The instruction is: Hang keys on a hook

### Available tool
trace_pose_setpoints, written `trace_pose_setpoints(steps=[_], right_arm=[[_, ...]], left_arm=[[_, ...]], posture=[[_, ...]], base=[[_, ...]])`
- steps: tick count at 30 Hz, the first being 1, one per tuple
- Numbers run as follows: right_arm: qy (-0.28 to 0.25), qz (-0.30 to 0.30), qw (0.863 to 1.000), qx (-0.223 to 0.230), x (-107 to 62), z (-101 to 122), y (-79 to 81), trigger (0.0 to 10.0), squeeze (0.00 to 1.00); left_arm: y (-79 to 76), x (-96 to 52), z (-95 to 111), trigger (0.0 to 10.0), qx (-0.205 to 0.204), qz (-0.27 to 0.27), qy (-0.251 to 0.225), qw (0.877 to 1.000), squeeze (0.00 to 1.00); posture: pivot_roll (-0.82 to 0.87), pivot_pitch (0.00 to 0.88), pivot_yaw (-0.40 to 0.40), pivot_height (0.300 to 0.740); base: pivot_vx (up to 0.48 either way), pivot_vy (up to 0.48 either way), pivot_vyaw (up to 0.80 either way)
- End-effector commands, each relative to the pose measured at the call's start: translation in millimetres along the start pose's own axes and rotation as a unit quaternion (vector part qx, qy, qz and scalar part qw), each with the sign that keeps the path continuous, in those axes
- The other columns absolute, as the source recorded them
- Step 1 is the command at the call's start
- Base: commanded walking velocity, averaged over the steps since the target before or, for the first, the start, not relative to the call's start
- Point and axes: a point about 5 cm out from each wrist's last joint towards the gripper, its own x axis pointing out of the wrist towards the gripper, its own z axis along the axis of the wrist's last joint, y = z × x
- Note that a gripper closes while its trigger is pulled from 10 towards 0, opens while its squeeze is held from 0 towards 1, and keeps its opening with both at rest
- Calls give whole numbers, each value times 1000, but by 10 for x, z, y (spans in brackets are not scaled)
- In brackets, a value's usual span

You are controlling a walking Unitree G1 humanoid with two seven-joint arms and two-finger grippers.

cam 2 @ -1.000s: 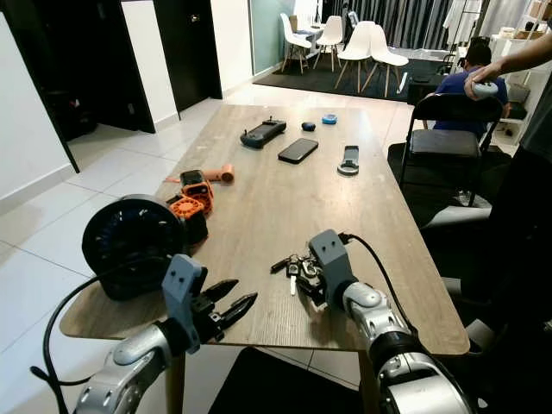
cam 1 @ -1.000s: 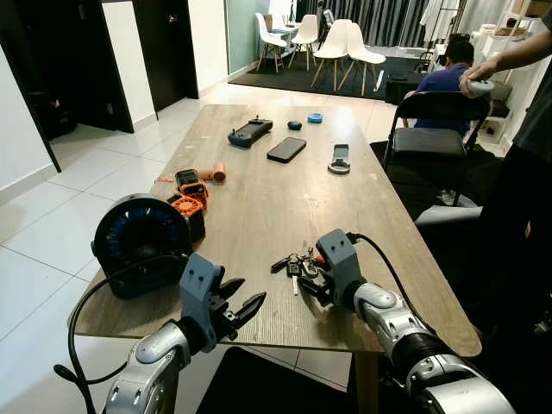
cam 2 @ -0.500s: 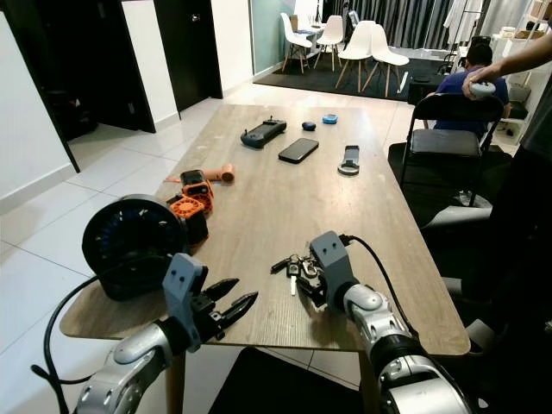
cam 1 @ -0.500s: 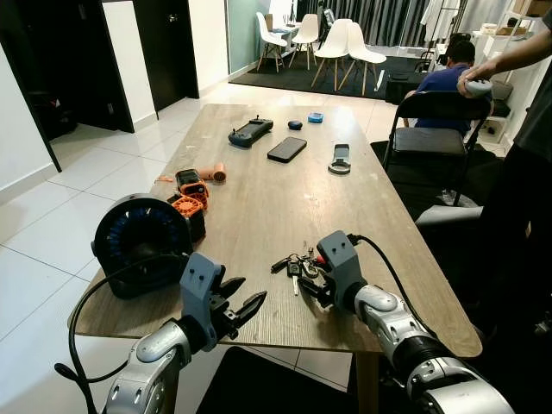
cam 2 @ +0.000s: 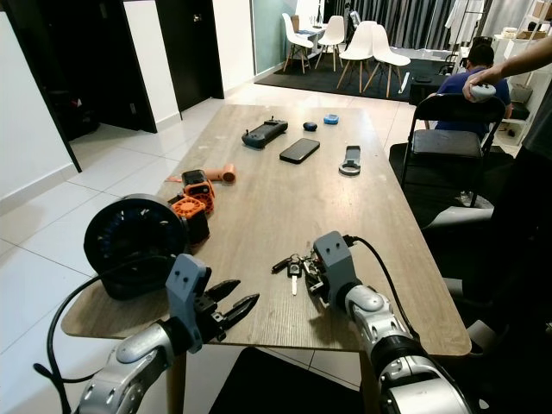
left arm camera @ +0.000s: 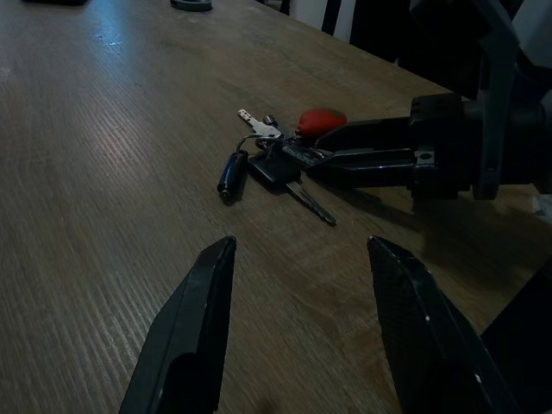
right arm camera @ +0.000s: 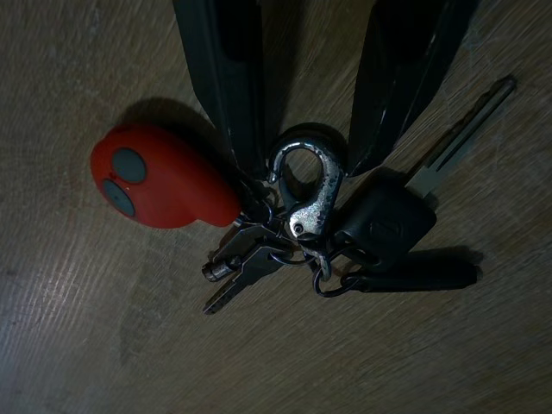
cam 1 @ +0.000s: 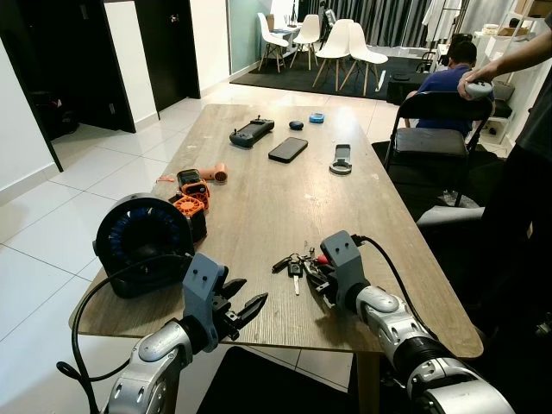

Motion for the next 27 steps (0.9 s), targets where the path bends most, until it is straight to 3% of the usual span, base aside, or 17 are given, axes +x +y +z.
trace_pose_setpoints(steps=[1,9,10,12,13,14,15,16,25,27], right_arm=[[31,-5,999,8,-40,-169,-5,10000,0],[31,-3,999,13,-36,-177,11,10000,0],[30,-3,999,17,-35,-178,15,3961,0],[30,-3,999,21,-34,-180,19,1176,0],[30,-2,999,20,-33,-180,21,1686,0],[31,-3,999,19,-32,-180,22,4431,0],[31,-3,999,17,-32,-180,21,8745,0],[31,-4,999,15,-32,-180,19,10000,0],[25,-1,1000,18,-26,-160,29,10000,0],[21,2,1000,21,-23,-151,37,9569,0]], left_arm=[[-23,17,-40,10000,0,-4,9,1000,0],[-29,20,-61,10000,5,-7,15,1000,0],[-30,21,-62,10000,5,-7,15,1000,0],[-30,23,-62,10000,5,-7,15,1000,0],[-30,23,-61,10000,5,-7,15,1000,0],[-30,25,-62,10000,5,-7,15,1000,0],[-30,26,-62,10000,5,-7,15,1000,0],[-31,27,-62,10000,5,-7,15,1000,0],[-19,26,-59,10000,5,-5,14,1000,0],[-13,24,-57,10000,4,-3,14,1000,0]], posture=[[40,140,2,740],[41,135,0,740],[41,133,0,740],[41,133,0,740],[41,133,0,740],[40,131,-1,740],[40,131,-1,740],[40,130,-1,740],[39,128,1,740],[39,128,1,740]], base=[[0,0,0],[0,0,0],[0,0,0],[0,0,0],[0,0,0],[0,0,0],[0,0,0],[0,0,0],[0,0,0],[0,0,0]])
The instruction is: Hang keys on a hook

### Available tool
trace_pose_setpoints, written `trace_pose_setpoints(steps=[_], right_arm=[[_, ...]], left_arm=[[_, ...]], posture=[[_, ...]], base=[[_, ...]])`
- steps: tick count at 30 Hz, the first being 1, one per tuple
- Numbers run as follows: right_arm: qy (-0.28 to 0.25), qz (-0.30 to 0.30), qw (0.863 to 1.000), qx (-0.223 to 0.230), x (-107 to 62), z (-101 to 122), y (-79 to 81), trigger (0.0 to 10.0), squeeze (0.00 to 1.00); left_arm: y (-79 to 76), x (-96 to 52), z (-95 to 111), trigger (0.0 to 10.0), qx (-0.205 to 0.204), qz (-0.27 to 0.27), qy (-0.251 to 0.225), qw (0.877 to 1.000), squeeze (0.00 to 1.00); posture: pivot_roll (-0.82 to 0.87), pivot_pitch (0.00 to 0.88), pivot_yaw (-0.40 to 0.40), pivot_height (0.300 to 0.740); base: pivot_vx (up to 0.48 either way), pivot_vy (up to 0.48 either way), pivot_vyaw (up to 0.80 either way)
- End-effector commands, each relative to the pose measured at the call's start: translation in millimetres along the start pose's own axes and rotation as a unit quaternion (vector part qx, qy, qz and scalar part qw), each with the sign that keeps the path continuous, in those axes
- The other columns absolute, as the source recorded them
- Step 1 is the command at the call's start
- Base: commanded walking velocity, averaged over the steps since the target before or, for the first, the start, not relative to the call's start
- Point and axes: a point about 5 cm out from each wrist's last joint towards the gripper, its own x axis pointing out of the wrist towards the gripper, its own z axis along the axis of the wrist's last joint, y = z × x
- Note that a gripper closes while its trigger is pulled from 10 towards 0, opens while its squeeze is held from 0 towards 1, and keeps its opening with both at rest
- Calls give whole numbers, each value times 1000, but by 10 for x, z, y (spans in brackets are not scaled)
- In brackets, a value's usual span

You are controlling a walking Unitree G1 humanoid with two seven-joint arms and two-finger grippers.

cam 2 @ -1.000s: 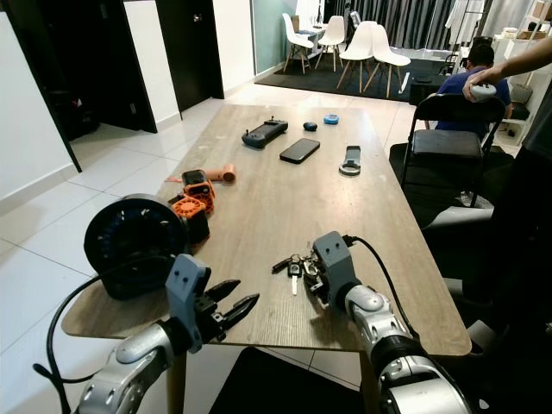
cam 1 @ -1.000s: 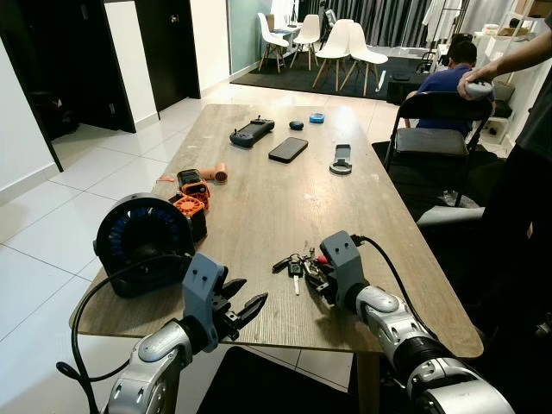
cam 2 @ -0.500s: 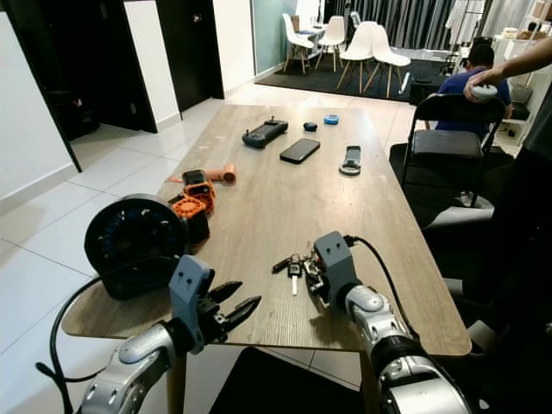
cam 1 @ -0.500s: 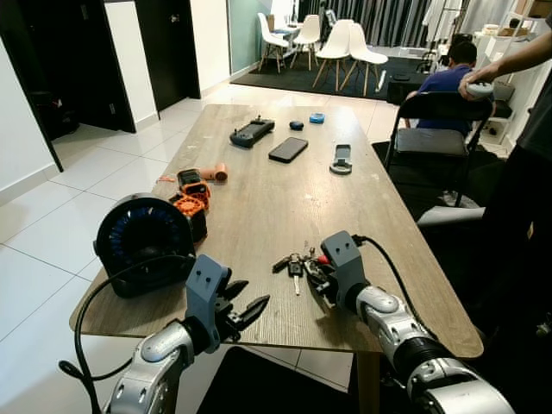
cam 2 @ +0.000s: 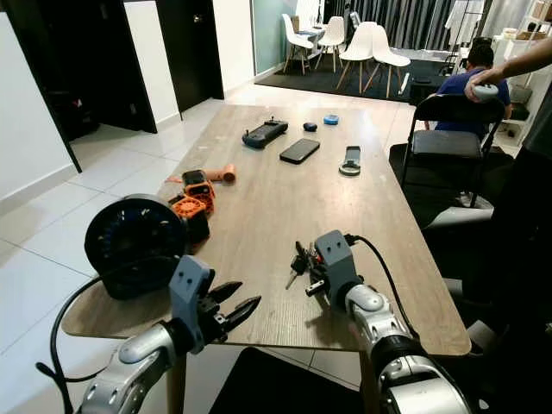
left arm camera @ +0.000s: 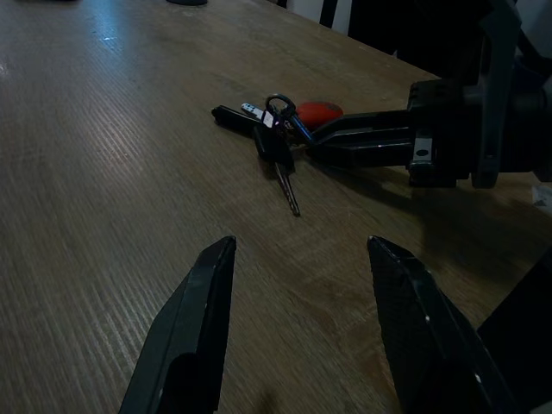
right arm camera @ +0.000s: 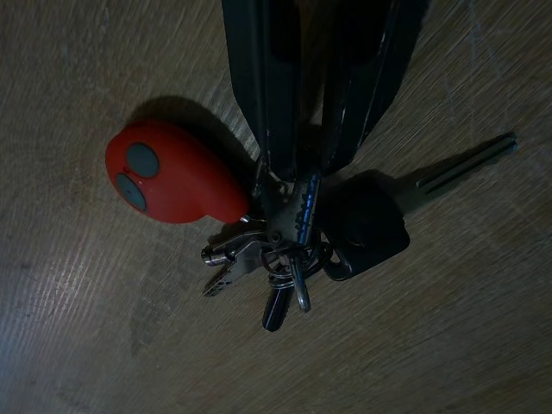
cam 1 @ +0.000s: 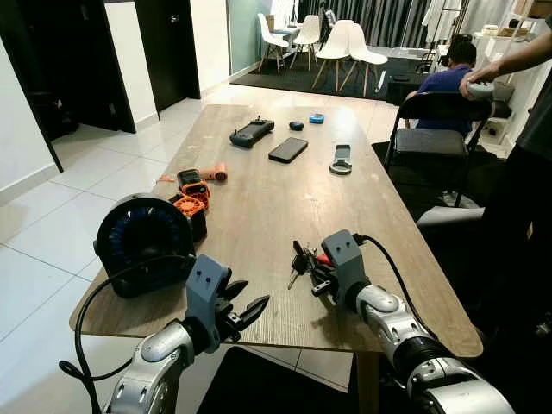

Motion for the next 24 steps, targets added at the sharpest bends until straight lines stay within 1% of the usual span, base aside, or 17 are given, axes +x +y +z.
trace_pose_setpoints(steps=[1,2,3,4,7,8,9,11,13,15,17,18,20,21,23,24], right_arm=[[26,5,999,22,-26,-163,40,2824,0],[26,5,999,22,-26,-163,40,2824,0],[23,5,999,27,-24,-158,43,0,0],[22,5,999,28,-23,-155,44,2353,0],[22,6,999,28,-21,-151,45,2353,0],[13,5,999,44,-14,-118,41,10000,0],[13,5,999,44,-14,-118,41,10000,0],[-25,10,995,95,11,21,25,10000,0],[-25,10,995,95,11,21,25,10000,0],[-71,19,987,142,31,202,-5,10000,0],[-107,26,979,172,37,357,-37,10000,0],[-107,26,979,172,37,357,-37,10000,0],[-153,33,967,200,29,545,-83,10000,0],[-153,33,967,200,29,545,-83,10000,0],[-191,43,957,213,9,714,-122,10000,0],[-191,43,957,213,9,714,-122,10000,0]], left_arm=[[4,8,-34,10000,0,1,7,1000,0],[4,8,-34,10000,0,1,7,1000,0],[11,5,-35,10000,0,2,7,1000,0],[14,4,-34,10000,0,2,7,1000,0],[17,2,-34,10000,0,3,6,1000,0],[23,-5,-29,10000,0,5,6,1000,0],[23,-5,-29,10000,0,5,6,1000,0],[38,-22,-21,10000,0,7,5,1000,0],[38,-22,-21,10000,0,7,5,1000,0],[53,-31,-15,10000,1,8,5,1000,0],[63,-33,-7,10000,2,9,5,1000,0],[63,-33,-7,10000,2,9,5,1000,0],[72,-30,0,10000,3,9,5,1000,0],[72,-30,0,10000,3,9,5,1000,0],[78,-26,4,10000,4,9,5,1000,0],[78,-26,4,10000,4,9,5,1000,0]], posture=[[40,129,-1,740],[40,129,-1,740],[41,132,-1,740],[42,132,-1,740],[42,132,-1,740],[44,132,-1,740],[44,132,-1,740],[46,131,1,740],[46,131,1,740],[45,130,3,740],[45,126,8,740],[45,126,8,740],[44,124,9,740],[44,124,9,740],[44,124,11,740],[44,124,11,740]], base=[[0,0,0],[0,0,0],[0,0,0],[0,0,0],[0,0,0],[0,0,0],[0,0,0],[0,0,0],[0,0,0],[0,0,0],[0,0,0],[0,0,0],[0,0,0],[0,0,0],[0,0,0],[0,0,0]])
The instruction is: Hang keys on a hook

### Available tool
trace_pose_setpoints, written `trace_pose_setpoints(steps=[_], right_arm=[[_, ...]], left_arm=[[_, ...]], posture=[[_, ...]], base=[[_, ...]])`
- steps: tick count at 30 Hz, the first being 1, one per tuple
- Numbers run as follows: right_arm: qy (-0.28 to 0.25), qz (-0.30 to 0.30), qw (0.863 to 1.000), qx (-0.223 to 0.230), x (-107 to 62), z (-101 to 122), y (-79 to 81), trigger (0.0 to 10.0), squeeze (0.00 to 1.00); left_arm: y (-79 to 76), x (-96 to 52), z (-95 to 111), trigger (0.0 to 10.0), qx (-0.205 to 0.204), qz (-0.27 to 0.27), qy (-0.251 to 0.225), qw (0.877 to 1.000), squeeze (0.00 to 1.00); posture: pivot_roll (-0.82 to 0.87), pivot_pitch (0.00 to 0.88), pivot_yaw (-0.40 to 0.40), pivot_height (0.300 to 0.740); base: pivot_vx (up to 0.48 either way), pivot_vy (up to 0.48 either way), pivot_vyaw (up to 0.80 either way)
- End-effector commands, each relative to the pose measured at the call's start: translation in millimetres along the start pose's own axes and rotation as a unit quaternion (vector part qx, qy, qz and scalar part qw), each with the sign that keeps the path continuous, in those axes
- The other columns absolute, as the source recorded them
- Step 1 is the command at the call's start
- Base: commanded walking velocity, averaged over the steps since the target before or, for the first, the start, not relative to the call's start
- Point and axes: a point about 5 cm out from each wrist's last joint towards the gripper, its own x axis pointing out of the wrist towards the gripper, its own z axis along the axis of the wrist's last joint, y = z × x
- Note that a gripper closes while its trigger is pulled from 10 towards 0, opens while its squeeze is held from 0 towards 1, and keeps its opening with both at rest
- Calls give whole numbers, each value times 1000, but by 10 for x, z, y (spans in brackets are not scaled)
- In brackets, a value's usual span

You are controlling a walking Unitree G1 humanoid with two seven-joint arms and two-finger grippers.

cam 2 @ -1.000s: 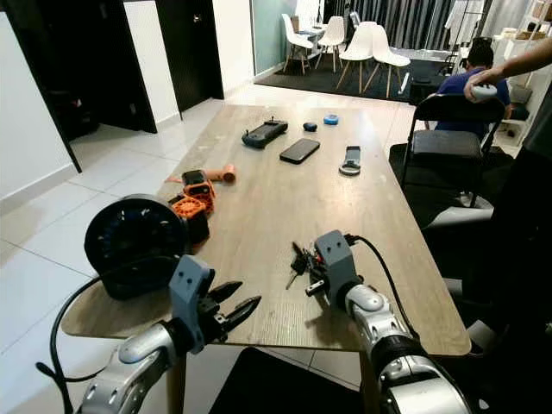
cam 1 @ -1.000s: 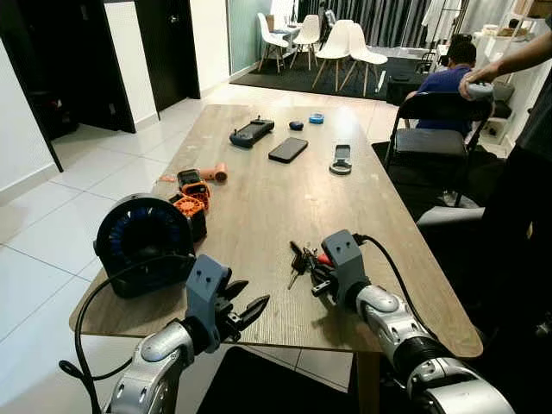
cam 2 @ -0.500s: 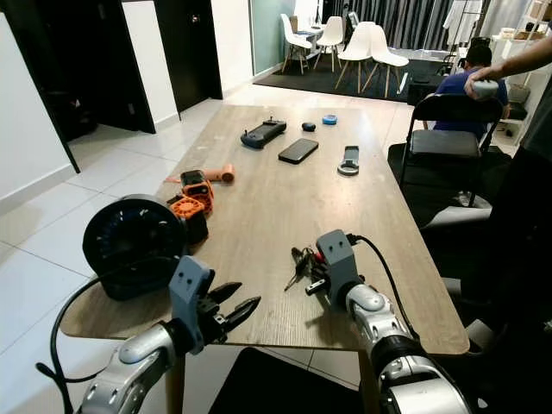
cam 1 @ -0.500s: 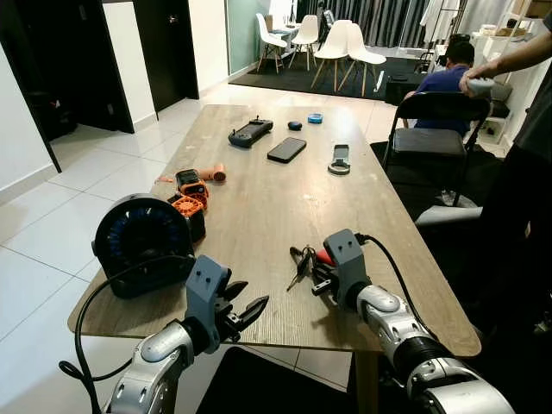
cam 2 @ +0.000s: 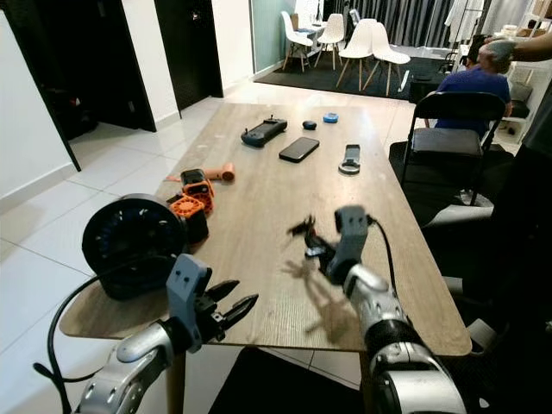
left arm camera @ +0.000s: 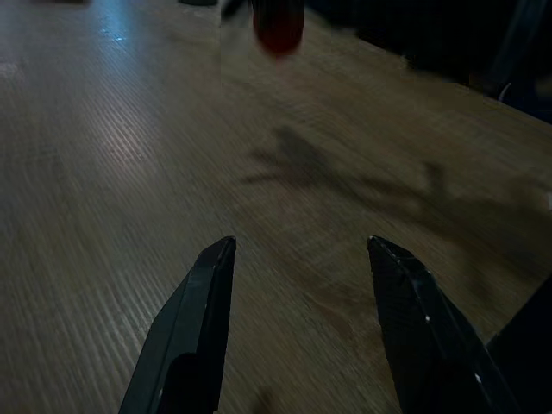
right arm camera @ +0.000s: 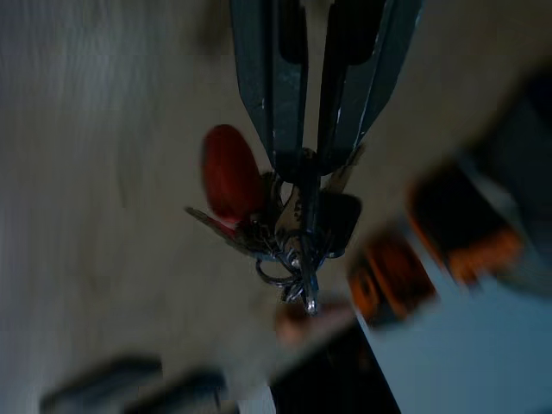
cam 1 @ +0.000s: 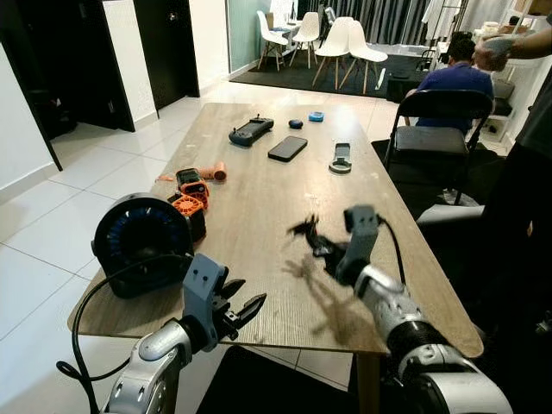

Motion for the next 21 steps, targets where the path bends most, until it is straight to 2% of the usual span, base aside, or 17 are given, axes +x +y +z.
trace_pose_setpoints(steps=[1,4,8,9,10,11,12,14,15,19,21], right_arm=[[-19,23,1000,6,25,105,43,10000,0],[8,85,996,-32,41,106,171,10000,0],[24,102,994,-40,34,61,213,10000,0],[47,108,991,-63,17,4,216,10000,0],[97,117,980,-131,-28,-111,196,10000,0],[97,117,980,-131,-28,-111,196,10000,0],[137,125,965,-184,-76,-206,169,10000,0],[137,125,965,-184,-76,-206,169,10000,0],[166,131,952,-222,-120,-270,142,10000,0],[188,137,941,-247,-179,-252,92,10000,0],[208,154,927,-271,-226,-252,70,10000,0]], left_arm=[[36,-19,-25,10000,4,1,10,1000,0],[42,-19,-22,10000,5,1,10,1000,0],[45,-20,-25,10000,8,0,12,1000,0],[43,-20,-32,10000,13,-3,16,1000,0],[40,-20,-40,10000,15,-5,19,1000,0],[40,-20,-40,10000,15,-5,19,1000,0],[38,-22,-46,10000,18,-6,22,1000,0],[38,-22,-46,10000,18,-6,22,1000,0],[37,-22,-51,10000,20,-8,24,999,0],[36,-27,-74,10000,30,-14,33,999,0],[35,-28,-82,10000,32,-15,35,999,0]], posture=[[44,123,12,740],[43,121,14,740],[43,120,14,740],[43,119,16,740],[44,118,17,740],[44,118,17,740],[44,119,18,740],[44,119,18,740],[45,119,18,740],[45,121,18,740],[43,122,19,740]], base=[[0,0,0],[0,0,0],[0,0,0],[0,0,0],[0,0,0],[0,0,0],[0,0,0],[0,0,0],[0,0,0],[0,0,0],[0,0,0]])
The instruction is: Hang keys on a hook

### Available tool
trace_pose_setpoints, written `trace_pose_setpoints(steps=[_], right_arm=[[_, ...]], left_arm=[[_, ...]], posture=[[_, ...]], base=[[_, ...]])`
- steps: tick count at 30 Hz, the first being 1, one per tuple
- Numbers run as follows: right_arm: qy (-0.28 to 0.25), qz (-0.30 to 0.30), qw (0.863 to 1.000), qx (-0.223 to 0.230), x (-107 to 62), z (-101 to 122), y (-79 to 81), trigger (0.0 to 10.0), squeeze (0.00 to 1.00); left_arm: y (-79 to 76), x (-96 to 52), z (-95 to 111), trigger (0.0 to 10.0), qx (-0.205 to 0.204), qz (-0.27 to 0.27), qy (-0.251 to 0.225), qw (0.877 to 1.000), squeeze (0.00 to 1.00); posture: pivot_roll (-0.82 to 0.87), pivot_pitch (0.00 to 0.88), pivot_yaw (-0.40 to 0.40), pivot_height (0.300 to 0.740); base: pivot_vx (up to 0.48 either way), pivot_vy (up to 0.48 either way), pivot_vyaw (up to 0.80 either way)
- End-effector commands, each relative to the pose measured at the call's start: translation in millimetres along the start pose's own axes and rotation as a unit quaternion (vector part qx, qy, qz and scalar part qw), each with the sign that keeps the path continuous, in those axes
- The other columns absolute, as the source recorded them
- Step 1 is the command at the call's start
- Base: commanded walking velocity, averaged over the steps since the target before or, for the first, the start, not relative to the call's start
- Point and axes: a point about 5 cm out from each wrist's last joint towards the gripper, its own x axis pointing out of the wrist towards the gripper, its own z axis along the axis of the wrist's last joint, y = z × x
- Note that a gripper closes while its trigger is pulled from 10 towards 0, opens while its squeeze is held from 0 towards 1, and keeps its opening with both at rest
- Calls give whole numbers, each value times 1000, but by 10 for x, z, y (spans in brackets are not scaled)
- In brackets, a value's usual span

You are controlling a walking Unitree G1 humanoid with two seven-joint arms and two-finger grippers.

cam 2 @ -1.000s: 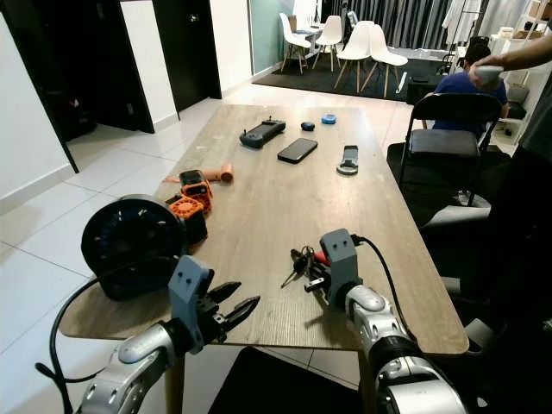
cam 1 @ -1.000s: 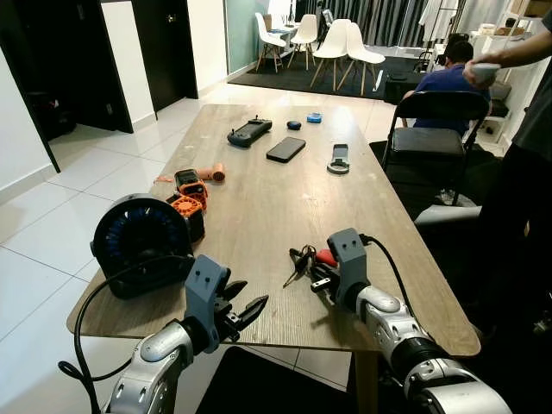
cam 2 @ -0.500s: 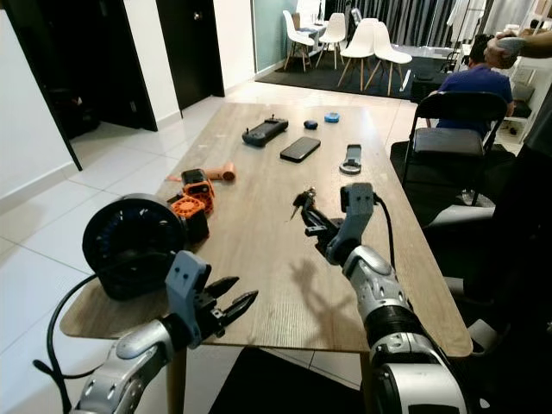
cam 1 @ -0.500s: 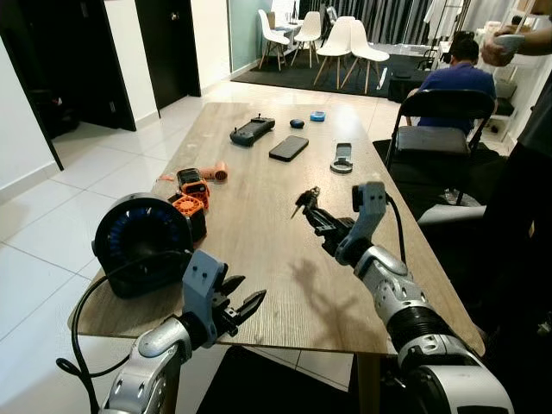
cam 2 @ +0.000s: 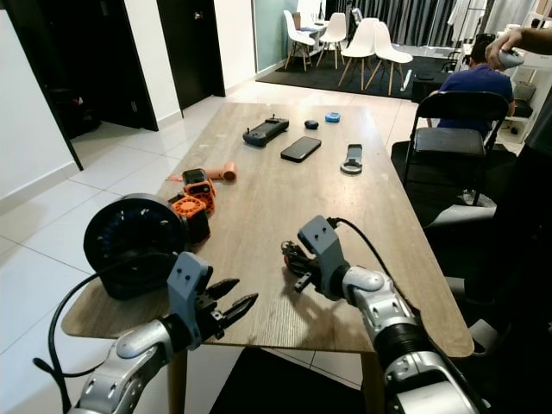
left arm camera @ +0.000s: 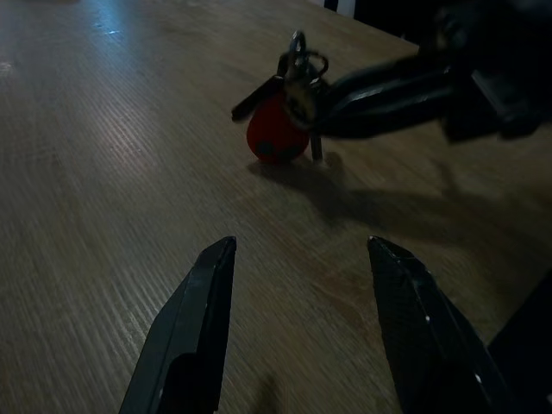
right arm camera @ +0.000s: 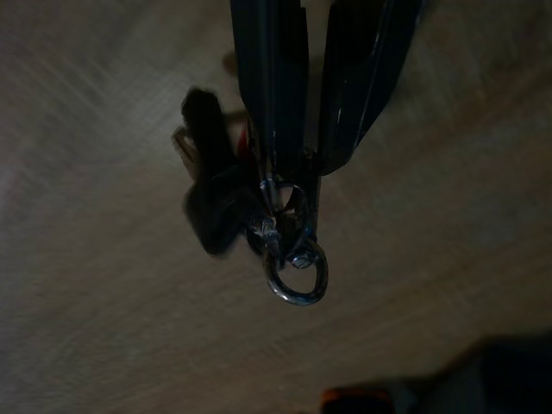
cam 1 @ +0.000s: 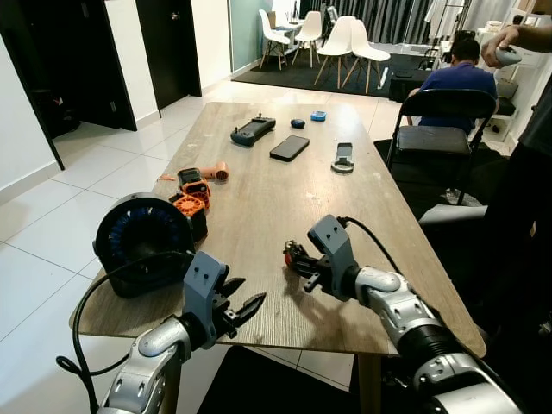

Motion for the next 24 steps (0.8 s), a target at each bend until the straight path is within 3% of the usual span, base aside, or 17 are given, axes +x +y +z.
trace_pose_setpoints(steps=[1,9,14,19,24], right_arm=[[15,28,999,-13,-12,-31,60,10000,0],[-15,128,991,24,-128,41,189,10000,0],[-12,122,992,30,-173,13,165,10000,0],[37,147,988,15,-309,-144,190,10000,0],[23,152,987,37,-349,-117,210,10000,0]], left_arm=[[7,-33,-62,10000,9,-4,17,1000,0],[3,-32,-73,10000,12,-7,21,1000,0],[-6,-35,-80,10000,12,-8,21,1000,0],[-22,-31,-89,10000,13,-13,22,1000,0],[-30,-33,-93,10000,14,-15,22,1000,0]], posture=[[43,121,18,740],[46,120,16,740],[46,119,16,740],[44,118,18,740],[44,116,18,740]], base=[[0,0,0],[0,0,0],[0,0,0],[0,0,0],[0,0,0]])
